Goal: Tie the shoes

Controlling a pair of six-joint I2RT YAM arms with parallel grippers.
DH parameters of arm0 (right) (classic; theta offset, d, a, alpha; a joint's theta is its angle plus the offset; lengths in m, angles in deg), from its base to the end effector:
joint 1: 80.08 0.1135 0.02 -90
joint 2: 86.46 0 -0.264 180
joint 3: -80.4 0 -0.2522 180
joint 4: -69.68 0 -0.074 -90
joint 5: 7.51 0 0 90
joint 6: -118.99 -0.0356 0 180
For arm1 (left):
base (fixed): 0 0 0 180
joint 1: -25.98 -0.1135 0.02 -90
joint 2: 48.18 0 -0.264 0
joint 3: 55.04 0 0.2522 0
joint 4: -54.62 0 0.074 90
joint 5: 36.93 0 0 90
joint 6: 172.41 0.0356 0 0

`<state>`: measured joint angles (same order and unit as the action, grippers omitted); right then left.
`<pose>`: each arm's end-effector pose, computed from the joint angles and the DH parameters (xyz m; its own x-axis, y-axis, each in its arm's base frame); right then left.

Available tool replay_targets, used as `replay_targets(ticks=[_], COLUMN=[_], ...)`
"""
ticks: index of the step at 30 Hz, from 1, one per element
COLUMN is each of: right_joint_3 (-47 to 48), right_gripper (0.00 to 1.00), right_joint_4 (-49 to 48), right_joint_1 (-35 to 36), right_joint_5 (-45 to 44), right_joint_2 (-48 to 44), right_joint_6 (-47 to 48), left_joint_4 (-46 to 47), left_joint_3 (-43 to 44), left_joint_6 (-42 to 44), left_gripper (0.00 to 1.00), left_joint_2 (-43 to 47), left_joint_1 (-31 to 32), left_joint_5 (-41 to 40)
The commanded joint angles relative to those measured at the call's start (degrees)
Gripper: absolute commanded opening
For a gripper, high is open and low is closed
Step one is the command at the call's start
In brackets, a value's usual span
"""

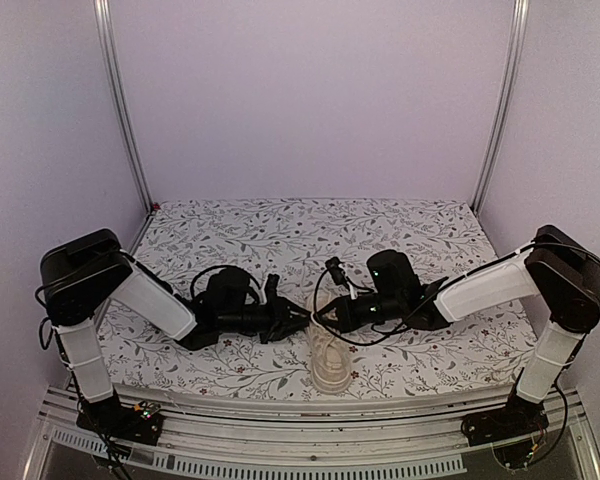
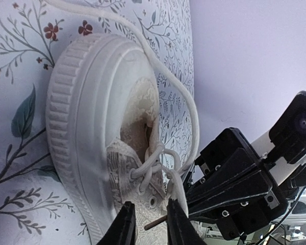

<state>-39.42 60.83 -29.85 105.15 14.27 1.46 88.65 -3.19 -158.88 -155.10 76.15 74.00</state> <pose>0.2144 0.2791 0.1528 -0.7228 -0.2017 -0.6609 -0.6595 0.4868 0.5728 0.2089 -0.2703 0.1208 -0.9588 -0.2682 -0.0937 -0.0058 0.3481 -0.9374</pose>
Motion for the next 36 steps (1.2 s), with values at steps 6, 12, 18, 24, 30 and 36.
replay_targets(ticks=[6,12,18,24,30,36], right_joint_3=[-1.0,-1.2,-1.4,-3.3,-4.9,-1.5], right_gripper=[0.02,0.02,0.03,0.37,0.55,0.67], right_joint_4=[-0.6,-0.9,-0.7,5.4,17.4,23.4], right_joint_1=[0.6,0.6,0.6,0.5,-0.5,-5.6], right_joint_5=[-0.8,-0.8,-0.8,-5.2,-11.7,-14.0], right_joint_2=[0.7,1.0,0.2,-7.3,-16.6,-19.3], right_joint_6=[-0.9,-0.8,-1.1,0.3,4.9,8.9], left_joint_4=[10.8,11.1,9.7,1.2,-3.9,-9.1], left_joint_3=[1.0,1.1,0.7,0.5,0.7,0.6], left_joint_6=[-2.1,-2.7,-1.9,2.7,5.4,7.7], left_gripper=[0.09,0.00,0.00,0.00,0.00,0.00], left_joint_2=[3.1,3.0,4.0,7.0,8.4,9.2], left_joint_1=[2.7,2.8,2.7,1.8,0.8,0.5], left_joint_5=[2.1,1.7,0.3,-2.6,-3.2,-5.1])
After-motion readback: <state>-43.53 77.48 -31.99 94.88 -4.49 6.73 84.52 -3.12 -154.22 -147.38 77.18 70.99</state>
